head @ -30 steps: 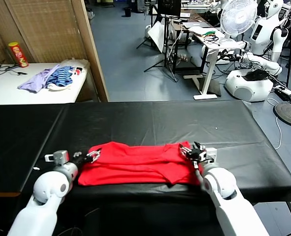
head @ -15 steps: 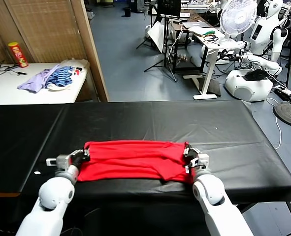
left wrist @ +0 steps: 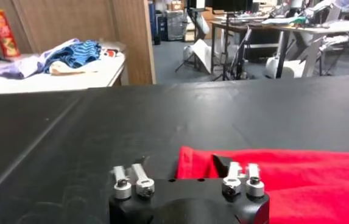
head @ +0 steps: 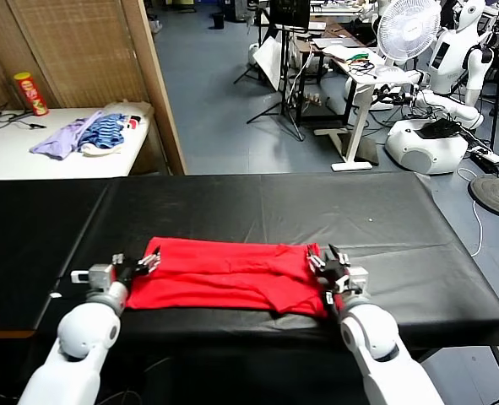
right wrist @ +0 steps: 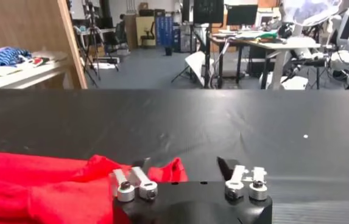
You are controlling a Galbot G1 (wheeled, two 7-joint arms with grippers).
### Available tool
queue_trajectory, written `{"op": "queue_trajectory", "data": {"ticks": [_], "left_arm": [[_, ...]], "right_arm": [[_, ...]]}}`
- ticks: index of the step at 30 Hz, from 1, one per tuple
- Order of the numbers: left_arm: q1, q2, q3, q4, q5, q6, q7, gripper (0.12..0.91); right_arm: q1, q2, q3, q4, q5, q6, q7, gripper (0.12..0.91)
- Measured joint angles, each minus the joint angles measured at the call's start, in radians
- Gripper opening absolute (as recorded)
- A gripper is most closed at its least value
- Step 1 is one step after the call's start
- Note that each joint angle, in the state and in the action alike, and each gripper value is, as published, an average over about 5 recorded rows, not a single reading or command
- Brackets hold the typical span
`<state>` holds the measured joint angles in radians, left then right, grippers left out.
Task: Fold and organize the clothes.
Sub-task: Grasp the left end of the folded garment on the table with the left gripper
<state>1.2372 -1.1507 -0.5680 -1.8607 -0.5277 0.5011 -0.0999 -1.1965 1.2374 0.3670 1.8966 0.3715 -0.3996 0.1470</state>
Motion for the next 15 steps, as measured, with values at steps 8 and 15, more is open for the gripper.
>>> {"op": "queue_trajectory", "data": {"ticks": [8, 15], "left_arm": [[0.091, -0.029, -0.023, -0.02, -0.014, -0.018, 0.002, 0.787], [0.119, -0.052, -0.028, -0.021, -0.023, -0.03, 0.006, 0.496]], "right_arm": [[-0.027, 0.0, 0.002, 0.06, -0.001, 0.004, 0.0, 0.798], [-0.036, 0.001, 0.003, 0.073, -0.016, 0.011, 0.0, 0.798]]}}
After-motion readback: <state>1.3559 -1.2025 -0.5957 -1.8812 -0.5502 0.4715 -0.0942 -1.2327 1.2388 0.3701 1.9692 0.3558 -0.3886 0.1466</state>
